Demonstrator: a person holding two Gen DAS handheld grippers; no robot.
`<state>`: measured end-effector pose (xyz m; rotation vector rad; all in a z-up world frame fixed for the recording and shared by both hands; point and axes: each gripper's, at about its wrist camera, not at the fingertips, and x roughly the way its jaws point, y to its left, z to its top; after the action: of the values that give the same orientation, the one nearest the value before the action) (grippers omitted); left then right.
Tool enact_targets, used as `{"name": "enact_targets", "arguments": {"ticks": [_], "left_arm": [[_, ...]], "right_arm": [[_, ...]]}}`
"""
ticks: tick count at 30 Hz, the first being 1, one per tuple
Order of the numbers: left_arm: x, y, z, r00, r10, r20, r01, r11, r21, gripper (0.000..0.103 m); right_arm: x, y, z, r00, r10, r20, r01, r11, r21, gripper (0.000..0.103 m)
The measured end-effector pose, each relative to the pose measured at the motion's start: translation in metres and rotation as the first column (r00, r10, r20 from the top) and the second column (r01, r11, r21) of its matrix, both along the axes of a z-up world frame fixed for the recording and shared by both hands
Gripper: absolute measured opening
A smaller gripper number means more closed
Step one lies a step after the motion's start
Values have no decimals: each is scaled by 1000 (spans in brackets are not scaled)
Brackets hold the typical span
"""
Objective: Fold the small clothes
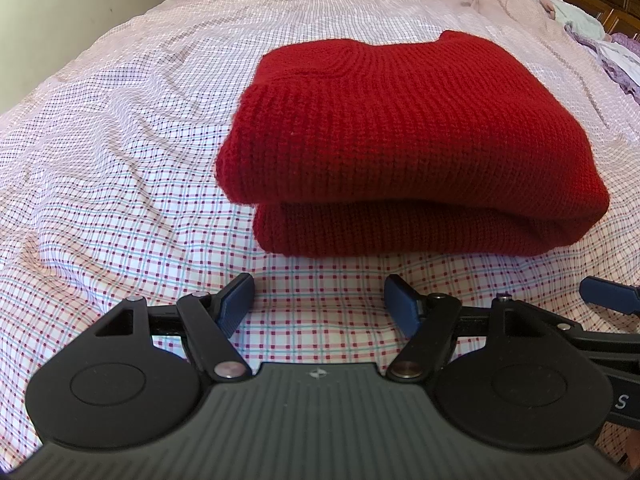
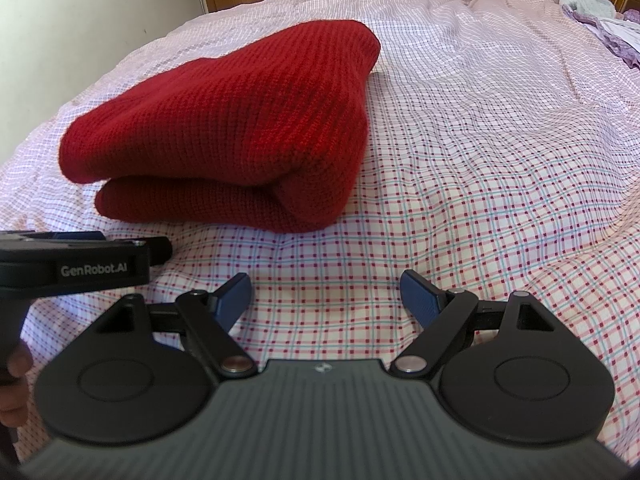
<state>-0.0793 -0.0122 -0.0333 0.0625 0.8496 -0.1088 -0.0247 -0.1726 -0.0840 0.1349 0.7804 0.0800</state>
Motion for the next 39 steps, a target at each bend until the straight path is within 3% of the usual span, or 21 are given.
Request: {"name": "enact_targets", "arguments": {"ticks": [39], "left_arm": [[5,-2,2,1000,5,-11,-5,1000,7,77]], "right_arm": [[2,-7,-2,1000,4,-4,-4,1000,0,84]]}}
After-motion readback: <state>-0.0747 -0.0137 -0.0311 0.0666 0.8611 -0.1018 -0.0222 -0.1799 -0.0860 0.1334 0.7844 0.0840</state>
